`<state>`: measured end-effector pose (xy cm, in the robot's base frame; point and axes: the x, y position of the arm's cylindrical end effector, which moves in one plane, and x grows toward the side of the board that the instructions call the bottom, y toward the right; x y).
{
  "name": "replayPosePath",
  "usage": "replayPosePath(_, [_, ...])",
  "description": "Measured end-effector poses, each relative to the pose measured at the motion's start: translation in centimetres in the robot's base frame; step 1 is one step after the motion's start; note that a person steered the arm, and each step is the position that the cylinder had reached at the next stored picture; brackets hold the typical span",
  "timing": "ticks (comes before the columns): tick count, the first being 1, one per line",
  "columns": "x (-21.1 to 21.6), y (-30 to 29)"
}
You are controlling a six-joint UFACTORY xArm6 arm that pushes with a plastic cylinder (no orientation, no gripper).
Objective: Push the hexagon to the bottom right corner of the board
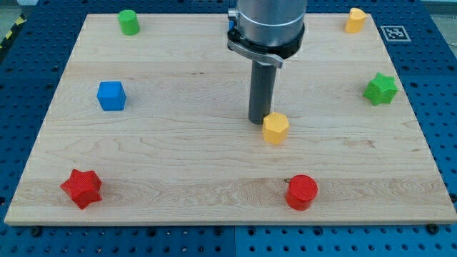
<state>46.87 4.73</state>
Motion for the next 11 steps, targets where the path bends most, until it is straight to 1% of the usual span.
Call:
replayPosePath(1, [1.4,1.3])
replayPosePath(3, [4.7,1.7])
replayPosePath(4, [5.4,4.2])
replayPosePath(5, [5.6,7.0])
replayPosePath(6, [5.6,8.6])
replayPosePath(7, [5.6,8.3])
replayPosePath(8, [5.6,6.3])
replayPosePath(9, [6.6,5.7])
replayPosePath(10, [7.3,8.4])
replayPosePath(11, [6.9,10.9])
